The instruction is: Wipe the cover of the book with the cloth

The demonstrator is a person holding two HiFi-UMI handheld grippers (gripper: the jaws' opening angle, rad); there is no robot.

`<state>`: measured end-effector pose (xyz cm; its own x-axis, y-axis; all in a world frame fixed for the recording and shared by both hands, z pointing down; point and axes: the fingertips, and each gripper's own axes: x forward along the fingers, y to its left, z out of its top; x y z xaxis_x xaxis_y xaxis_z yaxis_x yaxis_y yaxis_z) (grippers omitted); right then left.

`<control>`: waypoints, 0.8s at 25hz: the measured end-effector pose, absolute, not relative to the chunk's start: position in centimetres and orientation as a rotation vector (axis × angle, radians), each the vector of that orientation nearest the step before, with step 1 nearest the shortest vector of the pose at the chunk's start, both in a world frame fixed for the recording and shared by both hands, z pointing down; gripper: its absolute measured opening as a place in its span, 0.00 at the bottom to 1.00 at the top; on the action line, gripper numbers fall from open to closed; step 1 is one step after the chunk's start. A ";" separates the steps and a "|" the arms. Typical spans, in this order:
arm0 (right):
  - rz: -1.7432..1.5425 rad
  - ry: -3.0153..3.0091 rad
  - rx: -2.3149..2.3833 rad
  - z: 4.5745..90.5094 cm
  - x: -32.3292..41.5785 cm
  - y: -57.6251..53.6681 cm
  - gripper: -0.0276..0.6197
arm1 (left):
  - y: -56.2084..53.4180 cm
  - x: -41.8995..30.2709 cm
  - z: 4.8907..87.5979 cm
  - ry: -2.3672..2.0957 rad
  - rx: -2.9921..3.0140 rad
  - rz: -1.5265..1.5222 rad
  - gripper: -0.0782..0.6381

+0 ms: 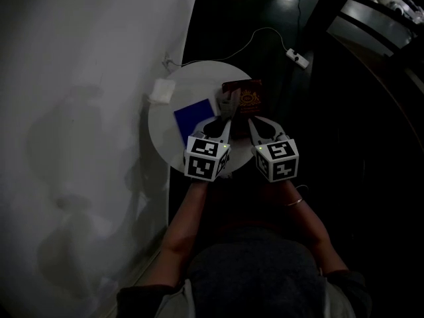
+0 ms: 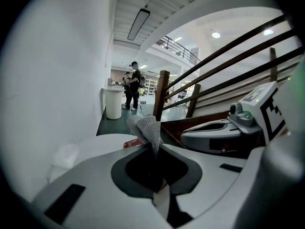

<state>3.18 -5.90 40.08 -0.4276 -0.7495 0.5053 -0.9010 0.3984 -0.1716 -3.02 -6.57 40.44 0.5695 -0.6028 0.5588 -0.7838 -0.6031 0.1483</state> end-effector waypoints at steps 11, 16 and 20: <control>0.506 -2.433 1.482 35.0 2.5 -5.8 0.09 | -7.3 -5.3 35.6 -1.283 2.496 0.399 0.16; 0.473 -2.480 1.507 33.1 2.4 -5.9 0.09 | -7.3 -6.7 33.6 -1.356 2.524 0.320 0.16; 0.432 -2.494 1.524 32.7 2.8 -6.0 0.09 | -7.3 -7.7 32.7 -1.393 2.536 0.286 0.16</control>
